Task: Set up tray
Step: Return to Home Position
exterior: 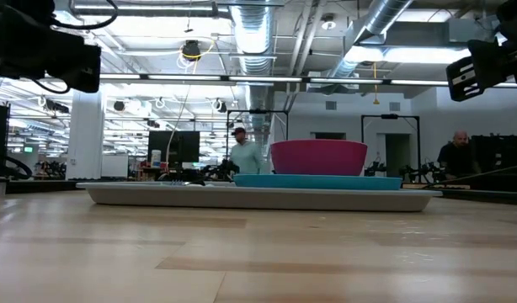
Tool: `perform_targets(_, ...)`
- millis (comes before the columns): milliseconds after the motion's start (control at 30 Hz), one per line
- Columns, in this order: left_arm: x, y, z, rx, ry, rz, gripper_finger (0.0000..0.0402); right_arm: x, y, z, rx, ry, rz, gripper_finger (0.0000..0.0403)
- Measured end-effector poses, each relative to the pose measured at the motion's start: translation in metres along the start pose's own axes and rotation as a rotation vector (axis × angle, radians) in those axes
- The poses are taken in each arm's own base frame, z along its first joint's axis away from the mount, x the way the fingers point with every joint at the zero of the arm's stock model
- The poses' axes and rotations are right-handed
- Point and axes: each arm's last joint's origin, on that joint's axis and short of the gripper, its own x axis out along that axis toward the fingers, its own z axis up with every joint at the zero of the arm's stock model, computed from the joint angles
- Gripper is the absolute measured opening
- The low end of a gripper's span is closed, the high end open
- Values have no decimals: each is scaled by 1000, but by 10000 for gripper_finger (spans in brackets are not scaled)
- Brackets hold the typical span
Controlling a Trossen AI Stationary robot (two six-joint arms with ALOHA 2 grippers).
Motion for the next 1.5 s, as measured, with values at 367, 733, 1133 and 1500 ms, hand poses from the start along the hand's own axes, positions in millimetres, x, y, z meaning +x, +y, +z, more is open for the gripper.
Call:
perform_targets(367, 0, 3, 0, 0, 2, 27, 98, 0, 0, 0, 0, 0, 0, 127)
perform_targets(733, 0, 3, 0, 0, 2, 27, 98, 0, 0, 0, 0, 0, 0, 127)
perform_targets(1133, 0, 3, 0, 0, 2, 26, 98, 0, 0, 0, 0, 0, 0, 127)
perform_targets(1500, 0, 3, 0, -1, 3, 26, 98, 0, 0, 0, 0, 0, 0, 127)
